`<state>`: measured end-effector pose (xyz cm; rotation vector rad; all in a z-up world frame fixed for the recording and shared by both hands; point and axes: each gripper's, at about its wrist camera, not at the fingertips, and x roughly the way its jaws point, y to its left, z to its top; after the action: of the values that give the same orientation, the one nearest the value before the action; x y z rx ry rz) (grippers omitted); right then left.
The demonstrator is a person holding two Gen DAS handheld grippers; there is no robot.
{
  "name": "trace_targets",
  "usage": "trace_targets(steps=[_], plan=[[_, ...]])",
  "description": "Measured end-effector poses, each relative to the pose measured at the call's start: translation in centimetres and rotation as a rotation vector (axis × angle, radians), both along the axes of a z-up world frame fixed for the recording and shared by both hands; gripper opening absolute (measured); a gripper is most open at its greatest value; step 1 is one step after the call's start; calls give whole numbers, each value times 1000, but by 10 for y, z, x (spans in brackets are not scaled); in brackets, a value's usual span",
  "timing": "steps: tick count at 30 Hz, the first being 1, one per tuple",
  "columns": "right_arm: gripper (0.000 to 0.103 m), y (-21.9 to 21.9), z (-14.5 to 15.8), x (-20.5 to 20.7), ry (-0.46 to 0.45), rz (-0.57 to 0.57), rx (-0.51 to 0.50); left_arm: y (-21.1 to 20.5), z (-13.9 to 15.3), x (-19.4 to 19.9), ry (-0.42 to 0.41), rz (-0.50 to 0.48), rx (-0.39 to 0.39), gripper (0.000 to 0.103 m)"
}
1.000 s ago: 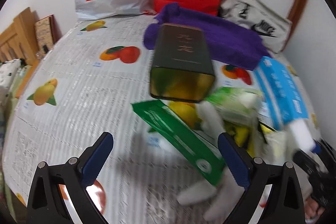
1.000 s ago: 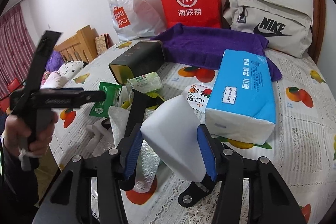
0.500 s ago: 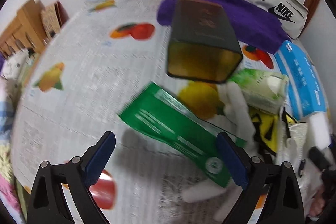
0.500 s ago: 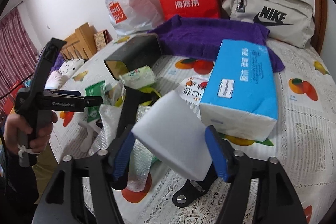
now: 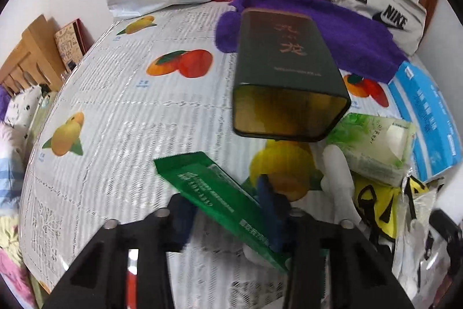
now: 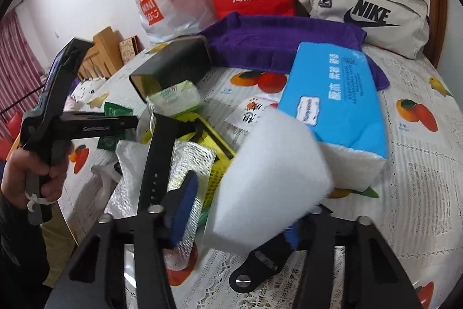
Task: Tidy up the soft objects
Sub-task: 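Lift the white sponge with the right tool while the left tool grasps the green sachet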
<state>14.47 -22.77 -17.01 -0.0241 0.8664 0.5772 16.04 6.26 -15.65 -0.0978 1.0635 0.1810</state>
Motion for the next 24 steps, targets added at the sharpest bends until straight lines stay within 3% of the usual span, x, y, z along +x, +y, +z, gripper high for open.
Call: trace_targets(steps=[3,5,7,10,15,19,20,22,24], plan=[[46,-1,2,1,12,1,20,7,0,-6,17,1,-16,38],[46,0,1,1,29,-1,16,9,0,-13,24,5,-39,48],[47,0,-1,3,49,-13,19,13,2,-20,37,24,-71,67],[55,-1,-2,7,89,-22,58,20,4,-25,38,38,-85,78],[57,-1,-4,12,121,-58,86,24,-7,-23,67,55,-132,79],[53,1,-4,13,120,-75,78,13,-10,-19,47,44,-62,80],[48,0,-3,13,116,-80,81,10,-10,-19,42,38,-40,79],[42,-2,-1,12,113,-89,89,5,-9,-18,14,-1,-18,63],[37,-5,1,12,108,-95,91,6,-7,-20,-3,-32,-6,56]])
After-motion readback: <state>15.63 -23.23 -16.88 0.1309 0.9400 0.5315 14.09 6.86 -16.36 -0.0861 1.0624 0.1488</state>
